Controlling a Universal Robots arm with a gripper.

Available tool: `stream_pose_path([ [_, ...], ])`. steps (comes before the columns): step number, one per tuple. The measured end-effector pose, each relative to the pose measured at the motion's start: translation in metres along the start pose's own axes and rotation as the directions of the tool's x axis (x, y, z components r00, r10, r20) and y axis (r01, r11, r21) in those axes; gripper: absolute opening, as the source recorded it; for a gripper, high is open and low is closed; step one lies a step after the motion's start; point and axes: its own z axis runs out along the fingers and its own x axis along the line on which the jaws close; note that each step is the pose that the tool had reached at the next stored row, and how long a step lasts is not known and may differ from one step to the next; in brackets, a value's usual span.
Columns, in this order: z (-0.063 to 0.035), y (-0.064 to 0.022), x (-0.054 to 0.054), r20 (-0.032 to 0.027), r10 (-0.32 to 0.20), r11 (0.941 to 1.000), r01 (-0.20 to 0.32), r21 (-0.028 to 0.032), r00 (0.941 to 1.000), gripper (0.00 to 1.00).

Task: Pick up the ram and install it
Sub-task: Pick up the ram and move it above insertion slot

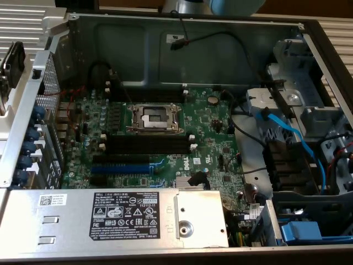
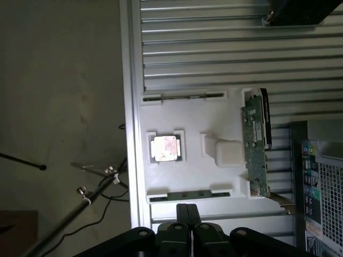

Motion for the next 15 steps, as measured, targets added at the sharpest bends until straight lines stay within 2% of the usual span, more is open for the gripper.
stream_pose_path([
  [4,0.0001,0.0,-0.0001,0.0007,-0.072,0.9974,0.072,-0.0009,0.9974,0.1],
  [8,0.0001,0.0,-0.0001,0.0011,-0.144,0.9896,0.144,-0.0026,0.9896,0.1],
  [12,0.0,0.0,-0.0001,0.0017,-0.215,0.9766,0.215,-0.0042,0.9766,0.1],
  [15,0.0001,0.0,-0.0001,0.0023,-0.269,0.9631,0.269,-0.0055,0.9631,0.1],
])
